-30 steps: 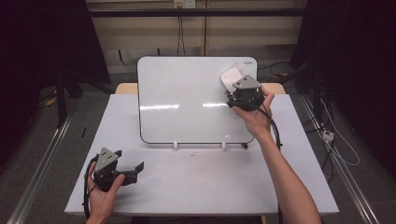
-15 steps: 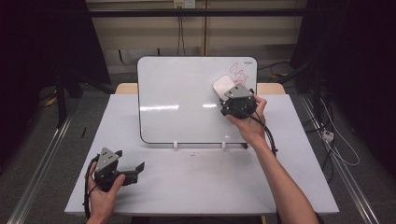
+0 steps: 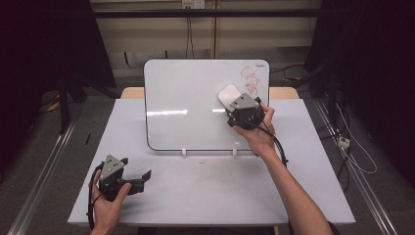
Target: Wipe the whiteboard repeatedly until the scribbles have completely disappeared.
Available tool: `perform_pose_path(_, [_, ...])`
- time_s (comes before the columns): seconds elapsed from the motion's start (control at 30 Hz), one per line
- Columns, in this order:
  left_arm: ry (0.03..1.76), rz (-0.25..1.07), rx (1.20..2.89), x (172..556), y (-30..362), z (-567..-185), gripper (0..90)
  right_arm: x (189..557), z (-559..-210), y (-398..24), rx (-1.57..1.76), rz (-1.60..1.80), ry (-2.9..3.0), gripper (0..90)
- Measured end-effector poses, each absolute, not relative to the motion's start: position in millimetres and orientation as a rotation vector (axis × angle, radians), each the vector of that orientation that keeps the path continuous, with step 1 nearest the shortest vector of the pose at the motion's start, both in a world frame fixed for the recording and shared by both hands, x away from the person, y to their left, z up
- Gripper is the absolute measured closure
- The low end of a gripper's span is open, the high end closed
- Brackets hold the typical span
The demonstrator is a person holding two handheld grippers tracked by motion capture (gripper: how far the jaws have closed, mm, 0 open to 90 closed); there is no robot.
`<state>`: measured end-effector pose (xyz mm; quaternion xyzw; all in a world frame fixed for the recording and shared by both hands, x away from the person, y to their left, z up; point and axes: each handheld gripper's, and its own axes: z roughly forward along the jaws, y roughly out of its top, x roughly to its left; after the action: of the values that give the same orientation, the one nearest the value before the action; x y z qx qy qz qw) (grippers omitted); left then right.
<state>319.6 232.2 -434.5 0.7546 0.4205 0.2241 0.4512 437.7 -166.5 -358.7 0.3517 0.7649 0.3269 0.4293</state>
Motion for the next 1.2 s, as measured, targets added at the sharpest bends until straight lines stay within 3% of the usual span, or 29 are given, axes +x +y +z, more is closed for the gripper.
perform_pose_path(0.67, [1.036, 0.555, 1.854, 319, 235, -434, 5.4, 461, -326, -204, 0.953, 0.819, 1.835, 31.3])
perform_pose_path(1.2, [1.028, 0.548, 1.876, 320, 229, -435, 5.4, 433, -362, -181, 0.885, 0.811, 1.897, 31.3])
